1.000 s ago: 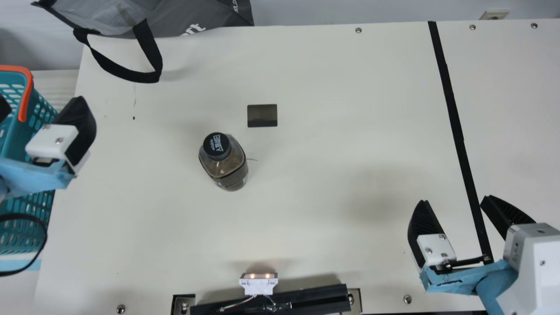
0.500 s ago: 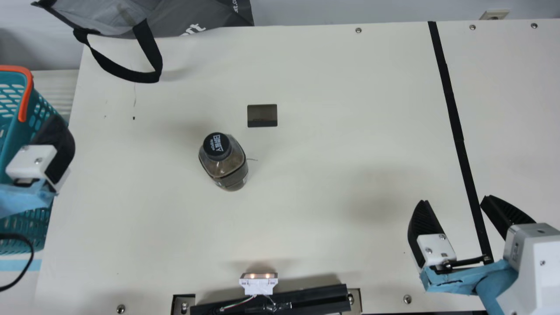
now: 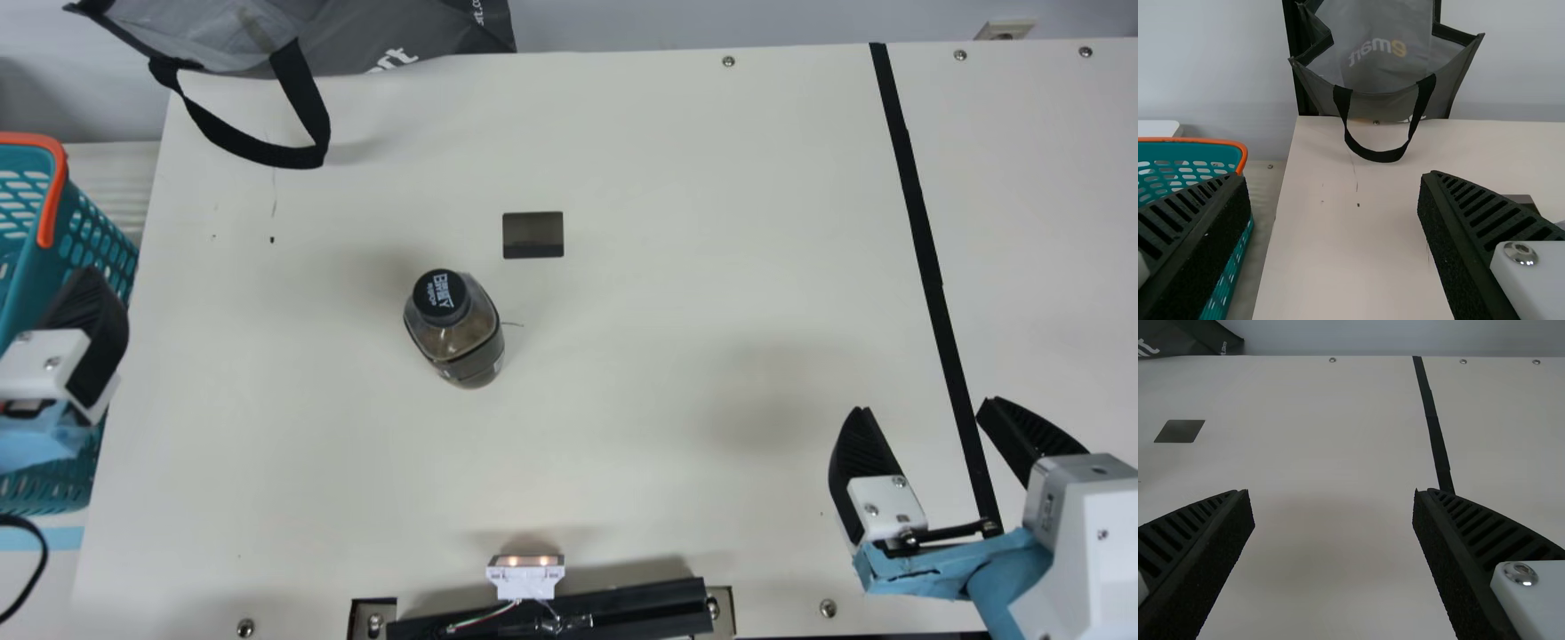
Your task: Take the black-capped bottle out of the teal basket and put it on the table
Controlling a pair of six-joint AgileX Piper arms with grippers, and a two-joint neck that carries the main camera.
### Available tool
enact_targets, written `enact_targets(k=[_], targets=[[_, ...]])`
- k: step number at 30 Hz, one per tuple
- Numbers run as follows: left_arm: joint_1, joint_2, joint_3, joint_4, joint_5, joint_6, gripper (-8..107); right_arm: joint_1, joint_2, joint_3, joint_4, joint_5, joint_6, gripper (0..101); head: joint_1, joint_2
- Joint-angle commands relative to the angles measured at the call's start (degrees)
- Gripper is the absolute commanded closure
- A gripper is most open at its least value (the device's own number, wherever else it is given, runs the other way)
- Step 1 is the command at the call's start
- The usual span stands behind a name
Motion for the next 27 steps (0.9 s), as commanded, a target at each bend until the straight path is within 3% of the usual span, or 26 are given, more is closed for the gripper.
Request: enact_targets(k=[1, 27], targets=[[0.11, -0.69, 0.21, -0.27, 0.25, 0.30, -8, 0.00, 0.00, 0.00, 0.00, 0.00, 0.00, 10, -0.21, 0.47], [6.60, -12.24, 5.02, -7.31, 4.63, 8.59, -8, 0.00, 0.00, 0.00, 0.00, -0.06, 0.00, 10, -0.21, 0.47]])
